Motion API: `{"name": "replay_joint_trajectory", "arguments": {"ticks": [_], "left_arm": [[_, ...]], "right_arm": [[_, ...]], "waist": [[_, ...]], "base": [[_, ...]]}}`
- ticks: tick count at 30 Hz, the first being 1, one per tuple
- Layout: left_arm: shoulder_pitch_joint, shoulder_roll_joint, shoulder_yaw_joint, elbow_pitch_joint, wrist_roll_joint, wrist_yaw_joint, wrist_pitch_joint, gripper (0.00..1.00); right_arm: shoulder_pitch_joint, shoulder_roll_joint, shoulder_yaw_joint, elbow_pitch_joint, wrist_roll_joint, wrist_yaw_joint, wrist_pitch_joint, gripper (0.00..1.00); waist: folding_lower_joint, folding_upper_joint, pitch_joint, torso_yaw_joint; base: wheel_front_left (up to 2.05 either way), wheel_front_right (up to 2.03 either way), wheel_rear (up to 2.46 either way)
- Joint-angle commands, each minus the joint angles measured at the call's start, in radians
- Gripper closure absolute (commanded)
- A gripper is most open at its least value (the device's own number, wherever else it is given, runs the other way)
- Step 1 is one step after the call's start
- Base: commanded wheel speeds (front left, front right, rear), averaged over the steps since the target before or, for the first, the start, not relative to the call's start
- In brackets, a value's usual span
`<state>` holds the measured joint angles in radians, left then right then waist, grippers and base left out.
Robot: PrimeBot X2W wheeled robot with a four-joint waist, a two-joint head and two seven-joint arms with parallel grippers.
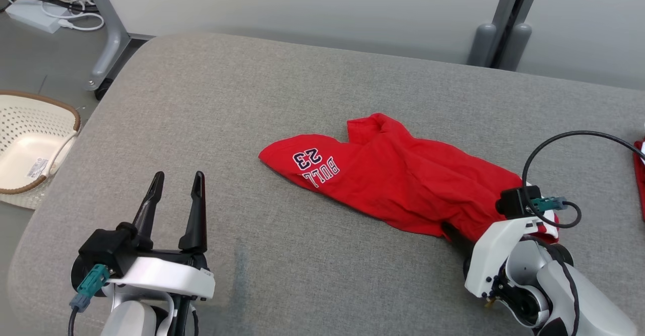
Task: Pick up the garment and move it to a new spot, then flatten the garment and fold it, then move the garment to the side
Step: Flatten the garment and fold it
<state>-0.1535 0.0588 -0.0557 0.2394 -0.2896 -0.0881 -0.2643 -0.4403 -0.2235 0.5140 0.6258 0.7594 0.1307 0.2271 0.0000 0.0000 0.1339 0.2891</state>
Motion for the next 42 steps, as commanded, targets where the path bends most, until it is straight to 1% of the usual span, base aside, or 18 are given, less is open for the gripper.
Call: {"name": "replay_joint_trajectory", "arguments": {"ticks": [1, 3, 7, 10, 13, 16, 17, 18, 21, 24, 25, 27, 28, 32, 36, 42], "left_arm": [[-0.001, 0.004, 0.002, 0.003, 0.007, -0.003, -0.001, 0.0], [0.002, 0.004, 0.003, 0.005, 0.008, -0.004, -0.001, 0.0], [0.011, 0.004, 0.006, 0.01, 0.01, -0.008, -0.001, 0.0], [0.018, 0.007, 0.008, 0.011, 0.015, -0.009, -0.001, 0.0], [0.022, 0.008, 0.01, 0.014, 0.015, -0.009, -0.001, 0.0], [0.022, 0.008, 0.007, 0.016, 0.016, -0.008, -0.001, 0.0], [0.022, 0.007, 0.003, 0.019, 0.016, -0.008, -0.001, 0.0], [0.021, 0.007, 0.0, 0.02, 0.016, -0.008, -0.001, 0.0], [0.019, 0.007, -0.005, 0.026, 0.016, -0.009, -0.001, 0.0], [0.009, 0.006, -0.009, 0.029, 0.013, -0.011, -0.001, 0.0], [0.009, 0.006, -0.009, 0.029, 0.013, -0.011, -0.001, 0.0], [-0.003, 0.006, -0.011, 0.031, 0.009, -0.012, -0.001, 0.0], [-0.006, 0.006, -0.011, 0.031, 0.008, -0.013, -0.001, 0.0], [-0.025, 0.005, -0.016, 0.031, 0.003, -0.015, -0.001, 0.0], [-0.046, 0.004, -0.022, 0.036, -0.002, -0.017, -0.001, 0.0], [-0.071, 0.002, -0.028, 0.041, -0.003, -0.024, -0.001, 0.0]], "right_arm": [[0.016, -0.018, 0.005, -0.029, 0.018, 0.0, -0.004, 1.0], [0.02, -0.021, 0.009, -0.048, 0.029, 0.0, -0.001, 1.0], [0.047, -0.048, 0.027, -0.149, 0.092, 0.001, 0.041, 1.0], [0.081, -0.077, 0.035, -0.252, 0.164, 0.0, 0.101, 1.0], [0.132, -0.113, 0.03, -0.345, 0.267, 0.001, 0.202, 1.0], [0.175, -0.144, 0.007, -0.442, 0.365, 0.001, 0.282, 1.0], [0.209, -0.173, -0.015, -0.495, 0.42, 0.001, 0.326, 1.0], [0.221, -0.184, -0.029, -0.522, 0.447, 0.001, 0.344, 1.0], [0.25, -0.21, -0.07, -0.576, 0.519, 0.001, 0.398, 1.0], [0.255, -0.226, -0.115, -0.602, 0.592, 0.001, 0.45, 1.0], [0.255, -0.226, -0.115, -0.602, 0.592, 0.001, 0.45, 1.0], [0.217, -0.243, -0.156, -0.582, 0.642, 0.001, 0.504, 1.0], [0.198, -0.248, -0.17, -0.563, 0.648, 0.001, 0.519, 1.0], [0.096, -0.248, -0.221, -0.432, 0.643, 0.001, 0.548, 1.0], [-0.023, -0.227, -0.257, -0.289, 0.616, 0.001, 0.537, 1.0], [-0.17, -0.199, -0.267, -0.097, 0.538, 0.001, 0.504, 1.0]], "waist": [[0.0, 0.0, -0.011, -0.02], [0.0, 0.0, -0.014, -0.028], [0.0, 0.0, -0.031, -0.067], [0.0, 0.0, -0.042, -0.102], [0.0, 0.0, -0.052, -0.139], [0.0, 0.0, -0.061, -0.17], [0.0, 0.0, -0.066, -0.183], [0.0, 0.0, -0.067, -0.188], [0.0, 0.0, -0.069, -0.193], [0.0, 0.0, -0.057, -0.187], [0.0, 0.0, -0.057, -0.187], [0.0, 0.0, -0.037, -0.174], [0.0, 0.0, -0.029, -0.168], [0.0, 0.0, 0.009, -0.133], [0.0, 0.0, 0.049, -0.097], [0.0, 0.0, 0.089, -0.065]], "base": [[0.0, 0.0, 0.0], [0.0, 0.0, 0.0], [0.0, 0.0, 0.0], [0.0, 0.0, 0.0], [0.0, 0.0, 0.0], [0.0, 0.0, 0.0], [0.0, 0.0, 0.0], [0.0, 0.0, 0.0], [0.0, 0.0, 0.0], [0.0, 0.0, 0.0], [0.0, 0.0, 0.0], [0.0, 0.0, 0.0], [0.0, 0.0, 0.0], [0.0, 0.0, 0.0], [0.0, 0.0, 0.0], [0.0, 0.0, 0.0]]}}
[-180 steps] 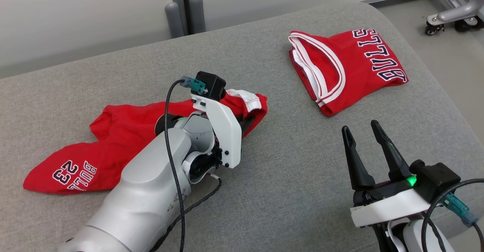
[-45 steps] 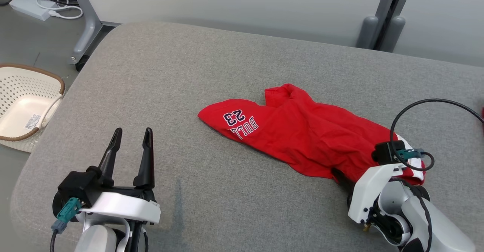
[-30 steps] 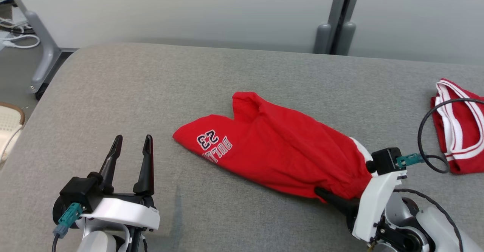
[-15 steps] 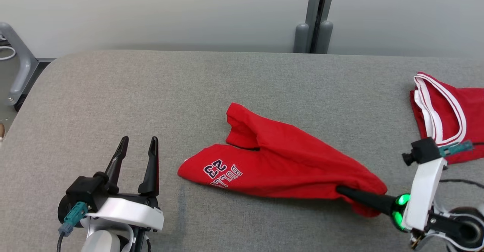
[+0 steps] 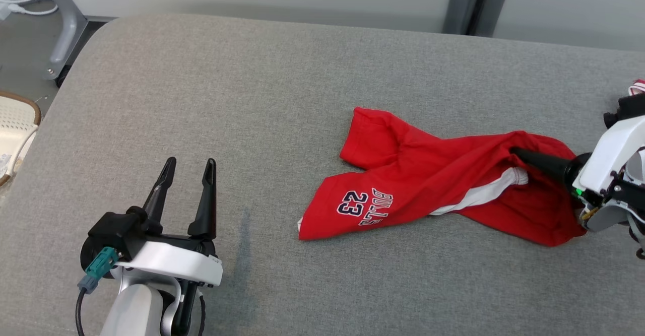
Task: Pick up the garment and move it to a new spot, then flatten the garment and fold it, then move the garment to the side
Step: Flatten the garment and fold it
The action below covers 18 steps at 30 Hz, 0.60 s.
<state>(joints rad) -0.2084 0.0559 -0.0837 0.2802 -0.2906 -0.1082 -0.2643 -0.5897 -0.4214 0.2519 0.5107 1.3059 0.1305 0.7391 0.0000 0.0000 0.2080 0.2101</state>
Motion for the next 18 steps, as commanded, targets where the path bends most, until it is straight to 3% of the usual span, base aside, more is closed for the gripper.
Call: {"name": "replay_joint_trajectory", "arguments": {"ticks": [1, 2, 3, 4, 5, 6, 7, 13, 18], "left_arm": [[-0.018, 0.005, 0.0, 0.002, -0.001, -0.004, -0.001, 0.0], [-0.018, 0.005, 0.0, 0.002, -0.001, -0.004, -0.001, 0.0], [-0.026, 0.005, -0.001, 0.003, 0.001, -0.006, -0.001, 0.0], [-0.026, 0.005, -0.001, 0.003, 0.001, -0.006, -0.001, 0.0], [-0.03, 0.004, -0.001, 0.004, 0.002, -0.006, -0.001, 0.0], [-0.03, 0.004, -0.001, 0.005, 0.003, -0.005, -0.001, 0.0], [-0.028, 0.004, 0.0, 0.007, 0.004, -0.005, -0.001, 0.0], [-0.017, 0.003, 0.005, 0.021, 0.009, -0.007, -0.001, 0.0], [-0.003, 0.003, 0.002, 0.024, 0.016, -0.002, -0.001, 0.0]], "right_arm": [[-0.041, 0.001, -0.004, 0.044, -0.024, 0.001, -0.02, 1.0], [-0.041, 0.001, -0.004, 0.044, -0.024, 0.001, -0.02, 1.0], [-0.079, 0.003, -0.006, 0.093, -0.059, 0.001, -0.059, 0.74], [-0.079, 0.003, -0.006, 0.093, -0.059, 0.001, -0.059, 0.74], [-0.093, 0.007, -0.003, 0.114, -0.073, 0.001, -0.076, 0.59], [-0.102, 0.014, 0.0, 0.131, -0.081, 0.001, -0.087, 0.13], [-0.11, 0.019, 0.001, 0.146, -0.087, 0.001, -0.096, 0.0], [-0.102, 0.015, 0.021, 0.174, -0.095, 0.001, -0.114, 0.0], [-0.058, -0.006, 0.046, 0.097, -0.101, 0.001, -0.167, 0.0]], "waist": [[0.0, 0.0, 0.018, 0.016], [0.0, 0.0, 0.018, 0.016], [0.0, 0.0, 0.022, 0.019], [0.0, 0.0, 0.022, 0.019], [0.0, 0.0, 0.023, 0.019], [0.0, 0.0, 0.021, 0.018], [0.0, 0.0, 0.018, 0.015], [0.0, 0.0, -0.015, -0.021], [0.0, 0.0, -0.042, -0.062]], "base": [[0.0, 0.0, 0.0], [0.0, 0.0, 0.0], [0.0, 0.0, 0.0], [0.0, 0.0, 0.0], [0.0, 0.0, 0.0], [0.0, 0.0, 0.0], [0.0, 0.0, 0.0], [0.0, 0.0, 0.0], [0.0, 0.0, 0.0]]}}
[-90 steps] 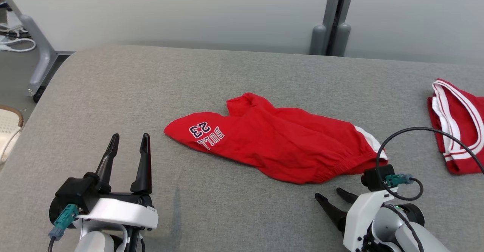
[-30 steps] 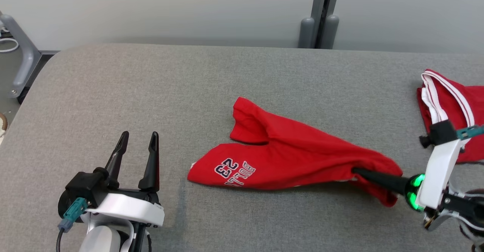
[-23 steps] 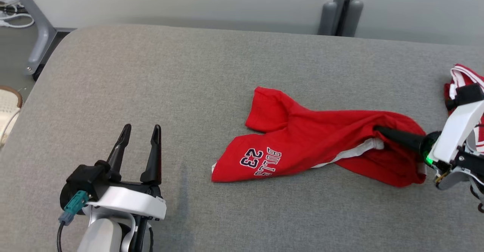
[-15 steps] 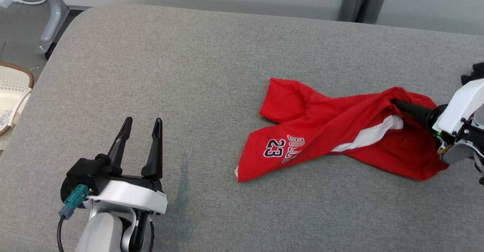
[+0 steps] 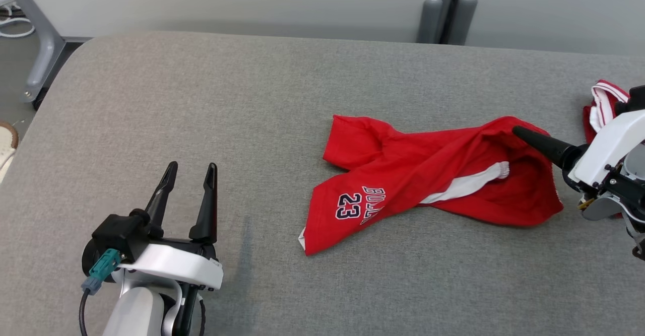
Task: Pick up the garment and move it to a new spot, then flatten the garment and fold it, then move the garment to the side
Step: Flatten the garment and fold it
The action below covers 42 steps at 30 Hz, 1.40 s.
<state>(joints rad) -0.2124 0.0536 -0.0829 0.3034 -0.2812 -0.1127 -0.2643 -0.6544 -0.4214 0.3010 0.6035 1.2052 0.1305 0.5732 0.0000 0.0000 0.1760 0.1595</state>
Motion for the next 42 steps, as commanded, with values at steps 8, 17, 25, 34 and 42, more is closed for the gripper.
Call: {"name": "replay_joint_trajectory", "arguments": {"ticks": [8, 17, 25, 34, 42], "left_arm": [[0.019, 0.013, 0.006, 0.007, 0.007, 0.006, -0.001, 0.0], [0.041, 0.022, 0.022, 0.006, -0.002, 0.017, -0.001, 0.0], [0.054, 0.022, 0.019, 0.0, -0.006, 0.018, -0.001, 0.0], [0.072, 0.019, 0.013, 0.007, -0.013, 0.016, -0.001, 0.0], [0.084, 0.018, 0.009, 0.009, -0.014, 0.015, -0.001, 0.0]], "right_arm": [[0.132, -0.068, 0.039, -0.24, -0.045, 0.001, -0.174, 0.0], [0.302, -0.081, 0.038, -0.461, -0.222, 0.001, -0.476, 0.0], [0.465, 0.011, -0.016, -0.547, -0.443, 0.001, -0.679, 0.0], [0.625, 0.156, -0.111, -0.581, -0.6, 0.001, -0.806, 0.0], [0.717, 0.275, -0.231, -0.62, -0.779, 0.001, -0.833, 0.0]], "waist": [[0.0, 0.0, -0.042, -0.077], [0.0, 0.0, -0.076, -0.134], [0.0, 0.0, -0.082, -0.162], [0.0, 0.0, -0.106, -0.162], [0.0, 0.0, -0.11, -0.154]], "base": [[0.0, 0.0, 0.0], [0.0, 0.0, 0.0], [0.0, 0.0, 0.0], [0.0, 0.0, 0.0], [0.0, 0.0, 0.0]]}}
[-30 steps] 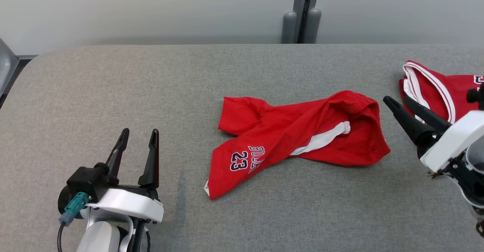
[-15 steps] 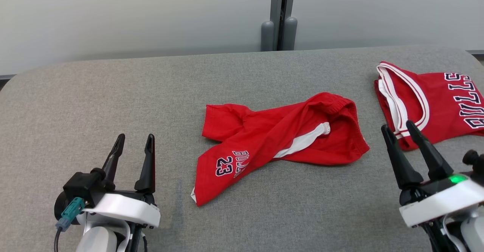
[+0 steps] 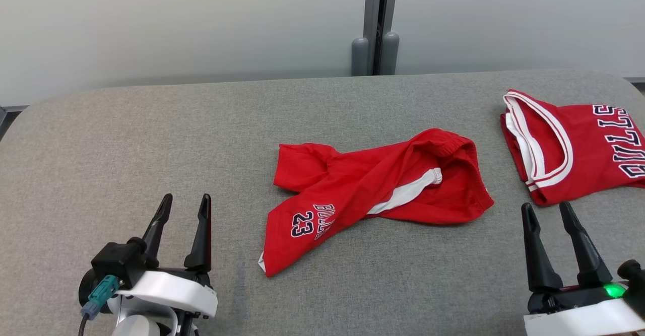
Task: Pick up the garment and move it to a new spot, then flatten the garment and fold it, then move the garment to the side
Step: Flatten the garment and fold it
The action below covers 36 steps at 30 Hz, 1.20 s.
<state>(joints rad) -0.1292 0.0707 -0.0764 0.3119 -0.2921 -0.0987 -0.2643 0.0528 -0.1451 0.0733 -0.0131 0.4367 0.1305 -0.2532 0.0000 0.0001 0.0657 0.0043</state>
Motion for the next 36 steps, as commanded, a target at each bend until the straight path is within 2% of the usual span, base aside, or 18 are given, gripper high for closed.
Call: {"name": "replay_joint_trajectory", "arguments": {"ticks": [1, 8, 32, 36], "left_arm": [[0.001, 0.0, 0.0, 0.001, -0.003, 0.0, -0.001, 0.0], [-0.003, 0.001, -0.015, 0.01, -0.006, -0.002, -0.001, 0.0], [-0.013, 0.008, -0.03, 0.011, -0.018, 0.008, 0.004, 0.0], [0.013, 0.008, -0.08, 0.05, -0.037, -0.01, 0.084, 0.0]], "right_arm": [[0.014, 0.012, -0.009, -0.007, -0.023, 0.001, -0.006, 0.0], [0.019, 0.044, -0.023, -0.004, -0.087, 0.001, -0.011, 0.0], [-0.008, 0.048, -0.025, 0.001, -0.113, 0.001, -0.014, 0.0], [-0.017, 0.045, -0.029, 0.012, -0.122, 0.001, -0.013, 0.0]], "waist": [[0.0, -0.0001, 0.0, 0.003], [0.0, -0.0001, -0.006, 0.011], [0.0, -0.0001, -0.004, 0.012], [0.0, -0.0001, 0.0, 0.011]], "base": [[0.0, 0.0, 0.0], [0.0, 0.0, 0.0], [0.0, 0.0, 0.0], [0.0, 0.0, 0.0]]}}
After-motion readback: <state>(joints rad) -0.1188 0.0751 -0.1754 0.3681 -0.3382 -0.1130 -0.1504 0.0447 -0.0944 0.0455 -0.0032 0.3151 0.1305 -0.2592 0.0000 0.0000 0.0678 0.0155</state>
